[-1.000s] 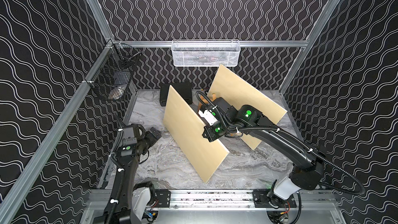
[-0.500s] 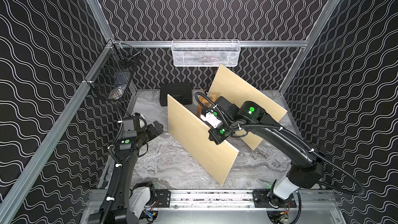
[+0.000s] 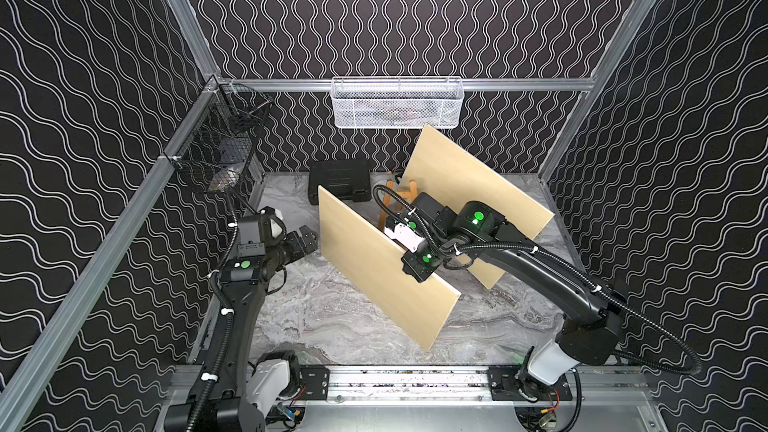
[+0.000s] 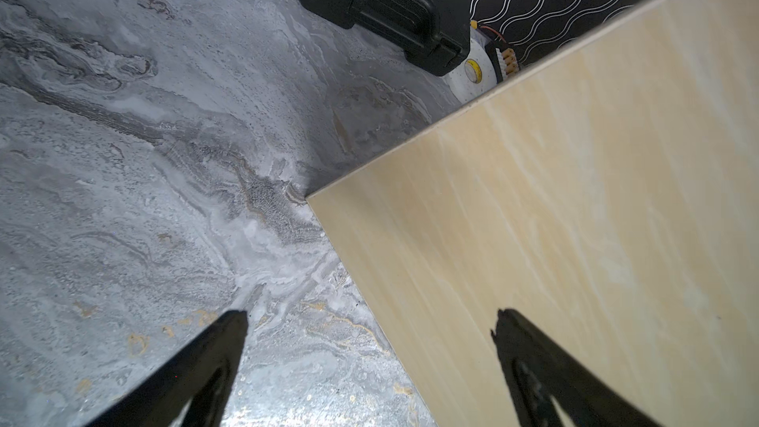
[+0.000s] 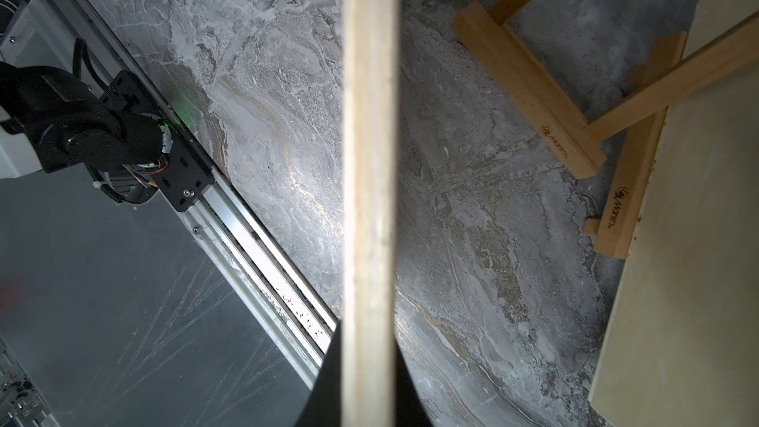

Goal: Assemble the easel
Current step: Place the drawing board at the center of the board, then pick up the drawing board from the center of the board.

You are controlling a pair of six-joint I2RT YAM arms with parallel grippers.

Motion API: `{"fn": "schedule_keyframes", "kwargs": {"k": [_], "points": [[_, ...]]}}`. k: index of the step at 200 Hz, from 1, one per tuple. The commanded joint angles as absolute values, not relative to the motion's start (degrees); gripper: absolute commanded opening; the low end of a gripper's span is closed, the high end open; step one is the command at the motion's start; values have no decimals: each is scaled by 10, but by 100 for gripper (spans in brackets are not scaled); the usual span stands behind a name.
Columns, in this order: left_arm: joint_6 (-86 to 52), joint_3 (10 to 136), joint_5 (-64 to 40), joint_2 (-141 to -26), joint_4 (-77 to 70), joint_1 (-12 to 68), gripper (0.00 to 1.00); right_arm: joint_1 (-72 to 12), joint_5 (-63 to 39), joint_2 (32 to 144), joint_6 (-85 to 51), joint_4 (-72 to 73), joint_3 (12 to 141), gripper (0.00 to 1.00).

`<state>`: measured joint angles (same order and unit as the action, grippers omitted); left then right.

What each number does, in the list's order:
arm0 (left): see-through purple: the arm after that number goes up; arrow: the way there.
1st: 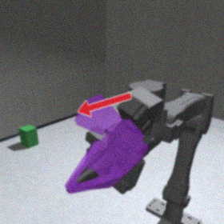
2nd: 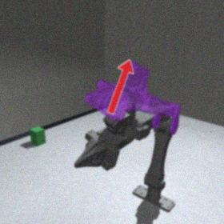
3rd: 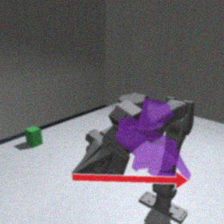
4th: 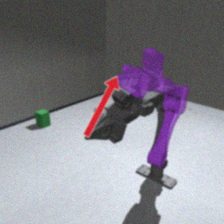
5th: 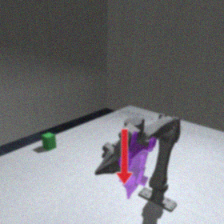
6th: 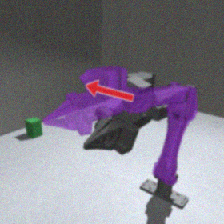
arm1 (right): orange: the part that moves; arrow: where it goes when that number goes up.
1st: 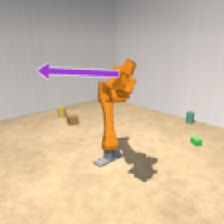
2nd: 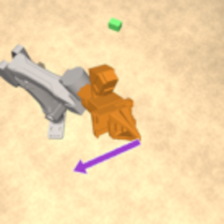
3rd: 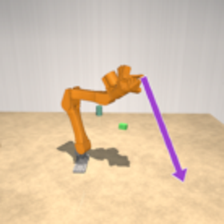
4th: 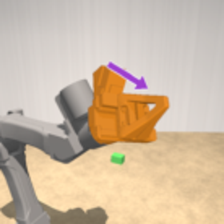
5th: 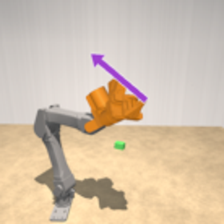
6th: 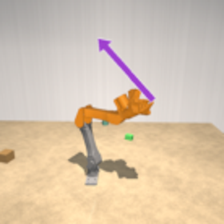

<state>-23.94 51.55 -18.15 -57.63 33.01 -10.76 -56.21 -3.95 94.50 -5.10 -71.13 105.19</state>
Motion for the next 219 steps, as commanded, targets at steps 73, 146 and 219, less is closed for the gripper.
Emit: {"fn": "schedule_keyframes", "kwargs": {"k": [73, 146, 219], "points": [[-229, 535, -171, -586, 307, -94, 99, -563, -35, 993, -32, -643, 1100, 32], [-217, 561, -148, -596, 309, -87, 99, -563, -42, 1006, -34, -619, 1108, 18], [-204, 578, -136, -595, 310, -87, 99, -562, -63, 978, -52, -605, 1106, 2]]}}
